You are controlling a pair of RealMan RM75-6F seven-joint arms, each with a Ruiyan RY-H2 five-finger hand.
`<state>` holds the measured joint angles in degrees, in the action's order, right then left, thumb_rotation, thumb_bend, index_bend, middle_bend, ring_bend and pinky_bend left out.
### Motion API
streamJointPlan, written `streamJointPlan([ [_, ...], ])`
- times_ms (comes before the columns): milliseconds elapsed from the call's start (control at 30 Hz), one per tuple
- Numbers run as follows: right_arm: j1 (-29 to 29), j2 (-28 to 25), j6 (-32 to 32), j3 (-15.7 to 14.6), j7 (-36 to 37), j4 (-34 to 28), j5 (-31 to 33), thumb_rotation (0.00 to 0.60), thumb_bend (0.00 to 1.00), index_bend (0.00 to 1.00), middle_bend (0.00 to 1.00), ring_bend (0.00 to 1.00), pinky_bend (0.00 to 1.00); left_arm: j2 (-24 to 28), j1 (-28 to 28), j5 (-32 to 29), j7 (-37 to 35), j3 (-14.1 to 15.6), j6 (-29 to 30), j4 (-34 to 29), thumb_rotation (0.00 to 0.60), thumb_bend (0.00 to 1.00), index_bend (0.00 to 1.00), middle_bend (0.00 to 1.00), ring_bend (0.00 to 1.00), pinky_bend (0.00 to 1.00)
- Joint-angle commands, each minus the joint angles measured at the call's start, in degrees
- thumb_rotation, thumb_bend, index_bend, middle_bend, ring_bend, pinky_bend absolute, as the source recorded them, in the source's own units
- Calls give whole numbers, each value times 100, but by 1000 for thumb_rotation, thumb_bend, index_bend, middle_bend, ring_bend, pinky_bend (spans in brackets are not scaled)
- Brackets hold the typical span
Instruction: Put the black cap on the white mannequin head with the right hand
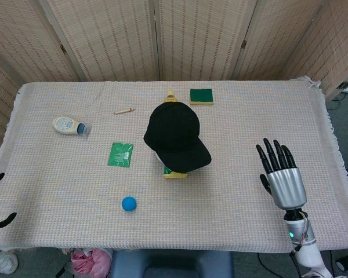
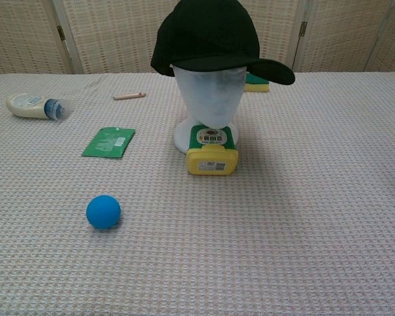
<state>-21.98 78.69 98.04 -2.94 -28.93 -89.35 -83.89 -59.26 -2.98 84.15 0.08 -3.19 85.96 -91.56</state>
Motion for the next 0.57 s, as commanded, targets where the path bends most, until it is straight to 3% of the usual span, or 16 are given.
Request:
streamJointPlan([
  [33, 526, -459, -615, -57, 1457, 43, 729, 600, 218, 0, 0, 0, 150, -51, -24, -13, 101, -46, 47, -59, 600, 185, 0, 0, 0, 171],
  [133, 757, -546, -871, -1, 2488, 417, 911, 600, 226, 0, 0, 0, 126, -118, -53, -28, 145, -114, 104, -74, 600, 184, 0, 0, 0, 171],
  [200, 869, -544, -849, 26, 2773, 587, 870, 600, 233, 0, 0, 0, 123, -168, -78, 6, 137, -150, 149, -38, 600, 184, 0, 0, 0, 171],
  [400, 1165, -803, -450, -77, 2596, 281, 323, 600, 246, 0, 0, 0, 121, -263, -151, 49, 178, -150, 92, 76, 600, 184, 0, 0, 0, 171],
  [567, 1212, -972, -750, -72, 2666, 86, 292, 600, 246, 0, 0, 0, 112, -263, -143, 30, 237, -120, 73, 63, 600, 184, 0, 0, 0, 171],
])
